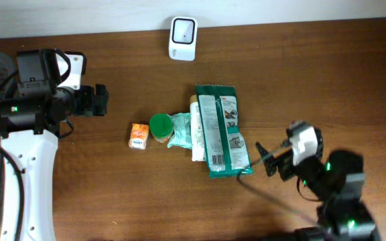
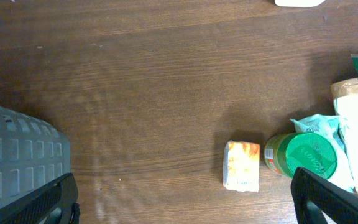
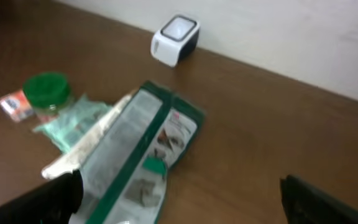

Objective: Scan the item barcode
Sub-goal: 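Reach the right gripper to the gloves pack and grasp its edge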

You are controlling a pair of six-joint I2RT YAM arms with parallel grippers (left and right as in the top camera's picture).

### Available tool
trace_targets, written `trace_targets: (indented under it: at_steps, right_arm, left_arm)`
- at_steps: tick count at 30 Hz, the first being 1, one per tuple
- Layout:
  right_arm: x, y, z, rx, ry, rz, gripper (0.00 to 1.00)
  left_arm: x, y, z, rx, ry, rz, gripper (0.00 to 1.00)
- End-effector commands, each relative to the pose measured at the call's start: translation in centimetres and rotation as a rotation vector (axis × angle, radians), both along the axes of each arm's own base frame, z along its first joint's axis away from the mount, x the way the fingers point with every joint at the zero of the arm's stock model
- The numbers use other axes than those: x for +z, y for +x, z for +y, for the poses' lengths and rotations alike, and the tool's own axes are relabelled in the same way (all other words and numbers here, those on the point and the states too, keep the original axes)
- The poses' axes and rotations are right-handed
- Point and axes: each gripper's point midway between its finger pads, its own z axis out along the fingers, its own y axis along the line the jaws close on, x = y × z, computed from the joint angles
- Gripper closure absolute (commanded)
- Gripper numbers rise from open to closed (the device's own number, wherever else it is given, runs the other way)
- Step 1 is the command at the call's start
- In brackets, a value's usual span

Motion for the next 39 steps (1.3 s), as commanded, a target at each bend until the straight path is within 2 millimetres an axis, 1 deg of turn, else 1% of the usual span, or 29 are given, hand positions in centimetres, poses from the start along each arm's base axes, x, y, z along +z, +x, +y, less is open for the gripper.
trace_targets:
  at_steps: [1, 3, 5, 7, 8, 9, 11, 12, 13, 14, 16, 17, 19, 21, 23, 26, 29, 31, 32, 33, 34, 35, 36, 37, 38, 39]
  right_arm:
    - [1.8, 1.7, 1.1, 0.051, 0.032, 0.165, 0.02]
    - [2.1, 2.6, 1.8, 0.079, 0.052, 0.310, 0.02]
    - [2.0, 3.8, 1.8, 0.077, 0.054, 0.387, 0.02]
    - [0.9, 5.2, 2.3, 0.063, 0.111, 0.489, 0.02]
    - [0.2, 6.0, 2.8, 0.071, 0.149, 0.524, 0.02]
    - [-0.3, 6.5, 3.1, 0.086, 0.161, 0.541, 0.02]
    - [-2.3, 7.4, 3.4, 0.091, 0.181, 0.603, 0.02]
    - [-4.2, 7.9, 3.8, 0.099, 0.194, 0.665, 0.01]
    - [-5.6, 8.1, 3.8, 0.085, 0.203, 0.716, 0.01]
    - [-7.1, 8.4, 3.9, 0.064, 0.215, 0.768, 0.03]
    - [-9.6, 8.9, 3.9, 0.014, 0.229, 0.853, 0.10]
    - [-10.7, 9.2, 4.1, -0.013, 0.234, 0.883, 0.16]
    - [-12.9, 10.0, 4.1, -0.084, 0.214, 0.921, 0.19]
    - [-14.9, 10.7, 4.7, -0.141, 0.207, 0.949, 0.23]
    - [-16.3, 11.1, 5.3, -0.169, 0.215, 0.975, 0.27]
    - [-18.5, 10.9, 5.8, -0.196, 0.206, 1.027, 0.33]
    - [-20.4, 10.6, 6.3, -0.192, 0.190, 1.064, 0.34]
    - [-21.3, 10.5, 6.6, -0.189, 0.178, 1.075, 0.35]
    - [-21.9, 10.5, 6.7, -0.192, 0.164, 1.081, 0.36]
    - [-22.5, 10.2, 6.9, -0.189, 0.154, 1.094, 0.42]
    - [-23.2, 9.9, 7.2, -0.185, 0.144, 1.110, 0.51]
    - [-23.4, 9.8, 7.3, -0.184, 0.138, 1.115, 0.61]
    - [-23.4, 9.8, 7.3, -0.185, 0.134, 1.115, 0.77]
    - [-23.3, 9.8, 7.2, -0.187, 0.134, 1.111, 0.96]
    - [-23.0, 10.0, 6.9, -0.196, 0.138, 1.108, 0.96]
    - [-22.1, 10.3, 6.4, -0.209, 0.143, 1.104, 0.96]
  left_arm:
    - [0.4, 0.0, 0.3, -0.005, 0.015, -0.008, 0.01]
    - [0.4, 0.0, 0.3, -0.005, 0.015, -0.008, 0.01]
    - [0.4, 0.0, 0.3, -0.005, 0.015, -0.008, 0.01]
    - [0.4, 0.0, 0.3, -0.005, 0.015, -0.008, 0.01]
    - [0.3, 0.0, 0.3, -0.005, 0.015, -0.008, 0.01]
    - [0.3, 0.0, 0.3, -0.005, 0.015, -0.008, 0.01]
    - [0.4, 0.0, 0.3, -0.005, 0.015, -0.008, 0.01]
    - [0.4, 0.0, 0.3, -0.005, 0.015, -0.008, 0.01]
    - [0.4, 0.0, 0.3, -0.005, 0.015, -0.008, 0.01]
    - [0.4, 0.0, 0.3, -0.005, 0.015, -0.008, 0.01]
    - [0.4, 0.0, 0.3, -0.005, 0.015, -0.008, 0.01]
    - [0.3, 0.0, 0.3, -0.005, 0.015, -0.008, 0.01]
    - [0.3, 0.0, 0.3, -0.005, 0.015, -0.008, 0.01]
    - [0.3, 0.0, 0.3, -0.005, 0.015, -0.008, 0.01]
    - [0.3, 0.0, 0.3, -0.005, 0.015, -0.008, 0.01]
    - [0.3, 0.0, 0.3, -0.005, 0.015, -0.008, 0.01]
    - [0.4, 0.0, 0.3, -0.005, 0.015, -0.008, 0.01]
    - [0.4, 0.0, 0.3, -0.005, 0.015, -0.008, 0.01]
    - [0.4, 0.0, 0.3, -0.005, 0.015, -0.008, 0.01]
    - [0.4, 0.0, 0.3, -0.005, 0.015, -0.008, 0.01]
    - [0.3, 0.0, 0.3, -0.005, 0.015, -0.008, 0.01]
    - [0.4, 0.0, 0.3, -0.005, 0.015, -0.008, 0.01]
    - [0.4, 0.0, 0.3, -0.005, 0.015, -0.008, 0.01]
    - [0.4, 0.0, 0.3, -0.005, 0.015, -0.008, 0.01]
    - [0.4, 0.0, 0.3, -0.005, 0.015, -0.008, 0.01]
    - [0.4, 0.0, 0.3, -0.005, 0.015, -0.008, 0.01]
